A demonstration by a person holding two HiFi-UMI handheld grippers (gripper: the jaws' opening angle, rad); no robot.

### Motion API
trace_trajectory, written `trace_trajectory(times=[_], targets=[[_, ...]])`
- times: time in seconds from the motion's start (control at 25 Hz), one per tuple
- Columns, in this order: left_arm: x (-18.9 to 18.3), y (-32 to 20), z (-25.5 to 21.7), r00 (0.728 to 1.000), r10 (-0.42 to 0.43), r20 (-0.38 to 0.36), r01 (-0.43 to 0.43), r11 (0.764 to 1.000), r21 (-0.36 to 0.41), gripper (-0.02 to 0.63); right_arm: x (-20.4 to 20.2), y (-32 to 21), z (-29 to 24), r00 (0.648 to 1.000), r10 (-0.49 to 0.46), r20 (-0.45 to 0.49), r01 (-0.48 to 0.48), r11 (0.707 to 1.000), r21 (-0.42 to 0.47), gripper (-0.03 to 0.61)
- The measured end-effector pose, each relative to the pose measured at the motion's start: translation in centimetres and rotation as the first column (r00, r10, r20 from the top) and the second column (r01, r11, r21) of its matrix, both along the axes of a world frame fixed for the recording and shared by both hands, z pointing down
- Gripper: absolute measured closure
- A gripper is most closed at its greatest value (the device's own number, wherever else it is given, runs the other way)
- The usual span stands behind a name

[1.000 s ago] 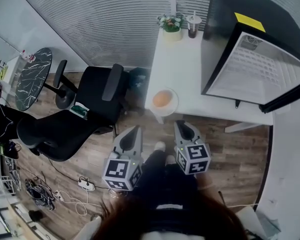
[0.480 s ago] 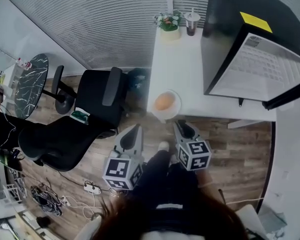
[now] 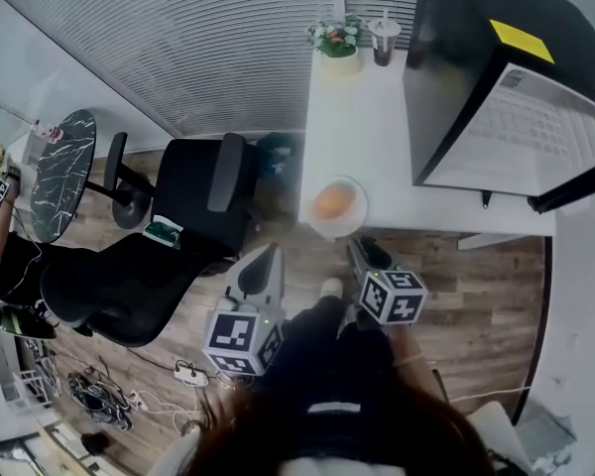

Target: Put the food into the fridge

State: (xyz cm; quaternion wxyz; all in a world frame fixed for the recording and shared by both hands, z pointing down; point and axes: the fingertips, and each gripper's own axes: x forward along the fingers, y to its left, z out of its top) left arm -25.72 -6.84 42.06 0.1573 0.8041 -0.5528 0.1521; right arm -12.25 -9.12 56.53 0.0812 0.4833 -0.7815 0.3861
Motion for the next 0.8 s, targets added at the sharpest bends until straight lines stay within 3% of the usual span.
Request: trace_trajectory(times=[0.28,0.8], targets=[[-0.8,-0.6,0.1,1.0,0.011,0.007,-0.011,1.0,-0.001,0.614,-0.4,-0.3,2.3,0.993,0.058,0.099,-0.049,0.994,-0.096,0.442],[-1.4,-1.4,0.0,0.999,0.024,0.024,-0.024,1.0,-0.004,0.614,-1.7,-0.5,4.7,0.982,0.085,0.168,-0.051,0.979,-0.196,0.457]])
